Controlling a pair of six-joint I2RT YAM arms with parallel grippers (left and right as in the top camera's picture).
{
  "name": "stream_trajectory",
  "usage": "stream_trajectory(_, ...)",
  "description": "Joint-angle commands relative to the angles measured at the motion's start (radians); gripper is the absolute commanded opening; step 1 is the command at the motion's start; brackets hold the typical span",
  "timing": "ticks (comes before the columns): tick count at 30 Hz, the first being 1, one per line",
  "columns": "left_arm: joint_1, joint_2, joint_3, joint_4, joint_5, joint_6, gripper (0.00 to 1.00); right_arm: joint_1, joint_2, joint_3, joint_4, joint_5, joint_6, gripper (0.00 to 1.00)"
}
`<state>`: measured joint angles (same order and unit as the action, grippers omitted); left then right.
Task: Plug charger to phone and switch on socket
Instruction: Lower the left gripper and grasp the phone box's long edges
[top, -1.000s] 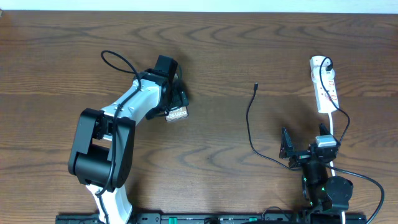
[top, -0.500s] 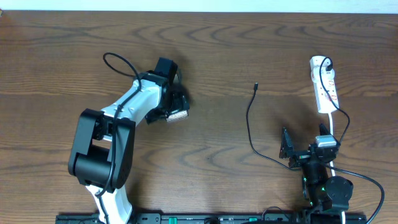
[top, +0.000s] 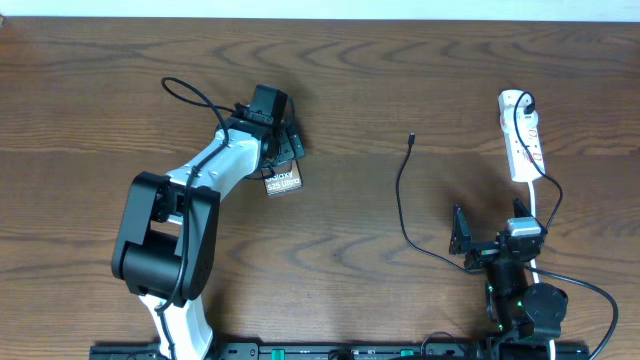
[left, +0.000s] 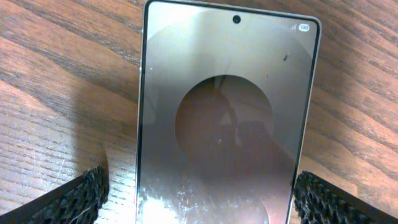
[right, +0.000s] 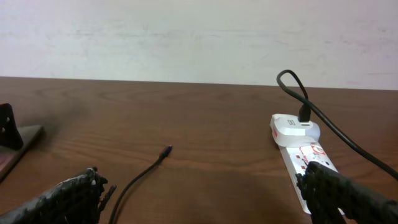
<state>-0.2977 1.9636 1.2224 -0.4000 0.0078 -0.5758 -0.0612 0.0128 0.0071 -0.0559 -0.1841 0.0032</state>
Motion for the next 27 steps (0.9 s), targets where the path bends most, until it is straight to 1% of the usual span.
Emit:
stream_trajectory(1,-0.002,0.07,-0.042,-0.006,-0.001,0.003,0.98,0.003,-0.003,-0.002,-0.004,-0.003,0.002,0.99)
stream_trajectory(6,-0.053,0.073,-0.043,-0.005,-0.002,0.011,0.98,0.003,-0.003,-0.002,-0.004,-0.002,0.002,0.99)
stream_trajectory(9,-0.094,0.076,-0.043,0.006,-0.01,0.074,0.98,0.003,-0.003,-0.002,-0.004,-0.003,0.002,0.99)
stream_trajectory(10,-0.109,0.077,-0.042,0.005,-0.039,0.079,0.98,0.003,-0.003,-0.002,-0.004,-0.003,0.002,0.99)
stream_trajectory(11,-0.122,0.077,-0.043,0.0,-0.078,0.078,0.98,0.003,-0.003,-0.002,-0.004,-0.002,0.002,0.99)
stream_trajectory(13,-0.135,0.077,-0.042,-0.002,-0.108,0.078,0.98,0.003,-0.003,-0.002,-0.004,-0.003,0.002,0.99)
stream_trajectory(16,-0.137,0.077,-0.043,-0.006,-0.105,0.076,0.98,0.003,-0.003,-0.002,-0.004,-0.003,0.002,0.99)
stream_trajectory(21,-0.137,0.077,-0.042,-0.057,-0.076,0.001,0.98,0.003,-0.003,-0.002,-0.004,-0.003,0.002,0.99)
stream_trajectory(27,-0.137,0.077,-0.042,-0.063,-0.071,-0.002,0.98,0.003,-0.003,-0.002,-0.004,-0.003,0.002,0.99)
